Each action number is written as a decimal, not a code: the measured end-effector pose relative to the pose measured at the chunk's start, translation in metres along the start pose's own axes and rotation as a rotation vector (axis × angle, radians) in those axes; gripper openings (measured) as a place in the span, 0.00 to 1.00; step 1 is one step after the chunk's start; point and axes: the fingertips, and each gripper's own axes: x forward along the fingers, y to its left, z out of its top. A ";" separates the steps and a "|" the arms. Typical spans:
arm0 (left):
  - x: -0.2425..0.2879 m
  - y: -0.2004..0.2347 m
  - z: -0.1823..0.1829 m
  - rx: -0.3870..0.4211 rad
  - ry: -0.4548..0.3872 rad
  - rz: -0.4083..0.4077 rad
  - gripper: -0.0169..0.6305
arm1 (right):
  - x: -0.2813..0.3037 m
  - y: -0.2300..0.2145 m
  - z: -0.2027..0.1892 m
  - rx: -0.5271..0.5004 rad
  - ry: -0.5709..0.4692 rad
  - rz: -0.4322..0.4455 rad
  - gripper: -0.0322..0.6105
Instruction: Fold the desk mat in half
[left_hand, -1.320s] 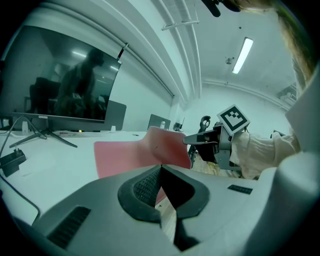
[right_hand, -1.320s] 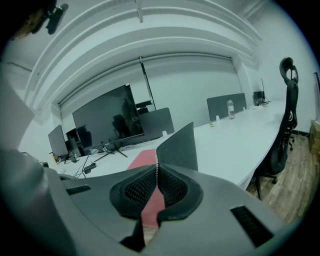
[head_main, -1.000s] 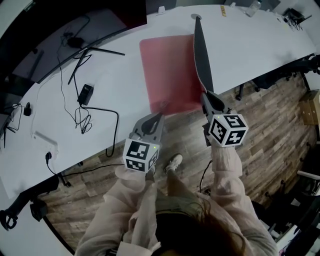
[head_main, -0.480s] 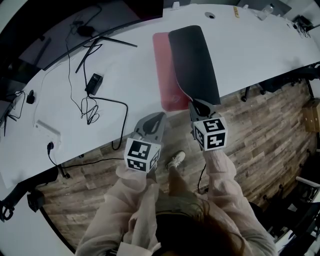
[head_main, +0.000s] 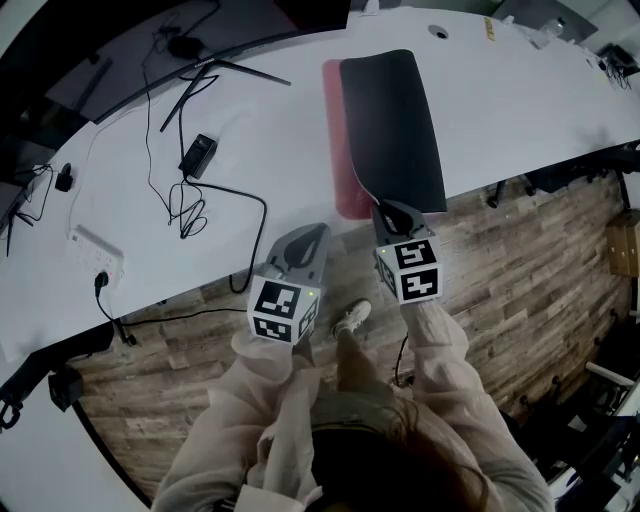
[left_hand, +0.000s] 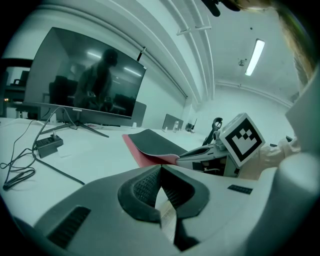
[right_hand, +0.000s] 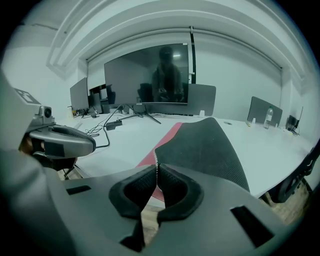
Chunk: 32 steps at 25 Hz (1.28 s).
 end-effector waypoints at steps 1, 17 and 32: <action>-0.001 0.002 -0.001 -0.002 0.000 0.003 0.06 | 0.002 0.003 -0.001 -0.002 0.003 0.004 0.10; -0.007 0.025 -0.011 -0.034 0.012 0.032 0.07 | 0.026 0.036 -0.007 -0.054 0.042 0.042 0.10; -0.008 0.028 -0.012 -0.029 0.025 0.038 0.06 | 0.036 0.050 -0.021 -0.036 0.082 0.103 0.23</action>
